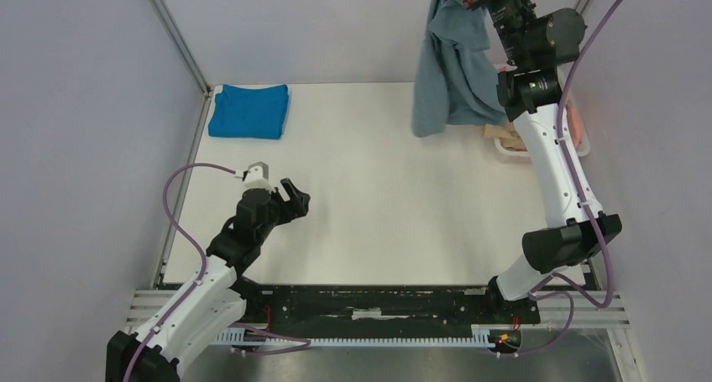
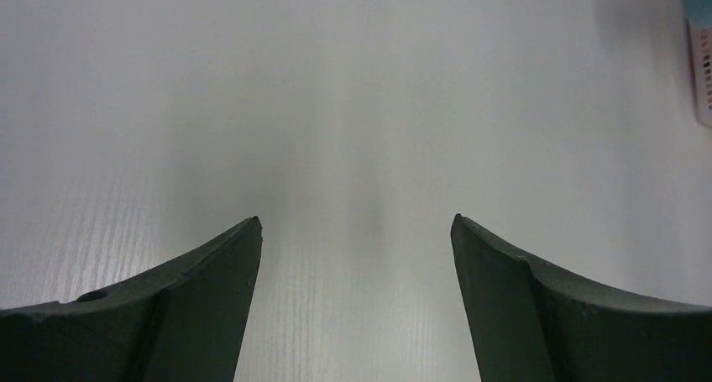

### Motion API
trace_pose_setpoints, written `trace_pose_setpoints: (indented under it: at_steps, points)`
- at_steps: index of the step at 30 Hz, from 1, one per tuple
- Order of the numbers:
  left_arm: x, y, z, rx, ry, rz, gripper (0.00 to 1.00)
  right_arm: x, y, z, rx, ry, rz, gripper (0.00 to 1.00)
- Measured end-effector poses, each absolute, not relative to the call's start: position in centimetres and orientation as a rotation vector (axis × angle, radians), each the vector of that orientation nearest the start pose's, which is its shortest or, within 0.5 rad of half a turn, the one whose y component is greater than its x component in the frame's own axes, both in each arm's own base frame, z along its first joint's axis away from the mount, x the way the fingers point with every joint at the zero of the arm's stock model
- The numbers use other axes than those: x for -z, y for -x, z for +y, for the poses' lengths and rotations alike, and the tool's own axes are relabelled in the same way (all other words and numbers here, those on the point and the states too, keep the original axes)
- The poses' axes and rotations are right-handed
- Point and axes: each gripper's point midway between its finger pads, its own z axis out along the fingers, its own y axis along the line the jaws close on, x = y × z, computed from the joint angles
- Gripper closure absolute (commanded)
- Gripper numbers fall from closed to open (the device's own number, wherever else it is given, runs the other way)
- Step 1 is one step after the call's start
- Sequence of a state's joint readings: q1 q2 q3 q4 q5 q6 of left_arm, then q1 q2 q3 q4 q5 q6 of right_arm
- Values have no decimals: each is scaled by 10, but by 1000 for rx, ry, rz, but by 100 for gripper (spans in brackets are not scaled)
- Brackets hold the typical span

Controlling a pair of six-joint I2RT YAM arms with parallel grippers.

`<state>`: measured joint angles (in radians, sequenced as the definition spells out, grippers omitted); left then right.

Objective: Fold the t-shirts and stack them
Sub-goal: Move the tshirt to the center of the board

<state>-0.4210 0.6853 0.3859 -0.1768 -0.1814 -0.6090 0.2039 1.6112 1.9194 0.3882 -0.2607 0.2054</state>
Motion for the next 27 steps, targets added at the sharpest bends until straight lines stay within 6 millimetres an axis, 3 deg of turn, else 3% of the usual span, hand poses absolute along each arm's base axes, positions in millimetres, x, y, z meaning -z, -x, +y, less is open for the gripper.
trace_pose_setpoints:
  at_steps: [4,7,11,13,15,19,20,23,24,25,27]
  points:
    - [-120,-254,-105,456,308,2047,11,-673,-394,175,-645,324,741,100]
    - [-121,-254,-105,458,308,2045,11,-684,-369,195,-744,375,681,100]
    - [-124,-253,-104,461,309,2033,11,-673,-351,229,-879,447,684,100]
    - [-128,-252,-102,462,313,2020,11,-649,-349,244,-946,450,744,97]
    - [-132,-250,-98,454,327,2005,11,-611,-355,249,-980,424,842,91]
    - [-141,-243,-90,462,400,1973,11,-482,-380,233,-927,245,1138,77]
    - [-142,-241,-89,465,419,1969,11,-445,-387,225,-882,182,1222,69]
    - [-141,-236,-85,468,464,1968,11,-328,-401,186,-677,-15,1478,23]
    - [-139,-234,-84,469,477,1978,11,-294,-399,172,-609,-67,1554,13]
    - [-136,-232,-84,468,488,1989,11,-260,-395,158,-531,-109,1631,5]
    - [-131,-229,-83,465,507,2013,11,-214,-387,135,-397,-163,1750,2]
